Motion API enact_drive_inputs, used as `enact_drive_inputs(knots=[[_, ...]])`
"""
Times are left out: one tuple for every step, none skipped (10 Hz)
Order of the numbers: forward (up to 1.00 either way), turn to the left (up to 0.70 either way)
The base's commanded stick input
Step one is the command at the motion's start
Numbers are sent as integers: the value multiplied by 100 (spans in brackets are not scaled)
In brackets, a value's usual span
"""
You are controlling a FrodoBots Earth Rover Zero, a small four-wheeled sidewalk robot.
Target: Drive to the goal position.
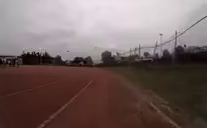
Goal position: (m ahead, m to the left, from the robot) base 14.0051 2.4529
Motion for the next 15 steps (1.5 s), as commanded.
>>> enact_drive_inputs(knots=[[70,0],[70,-35],[70,-35],[70,-30],[70,-14],[70,0],[70,0],[70,0],[70,0],[70,0],[70,0],[70,0],[70,0],[70,0],[70,0]])
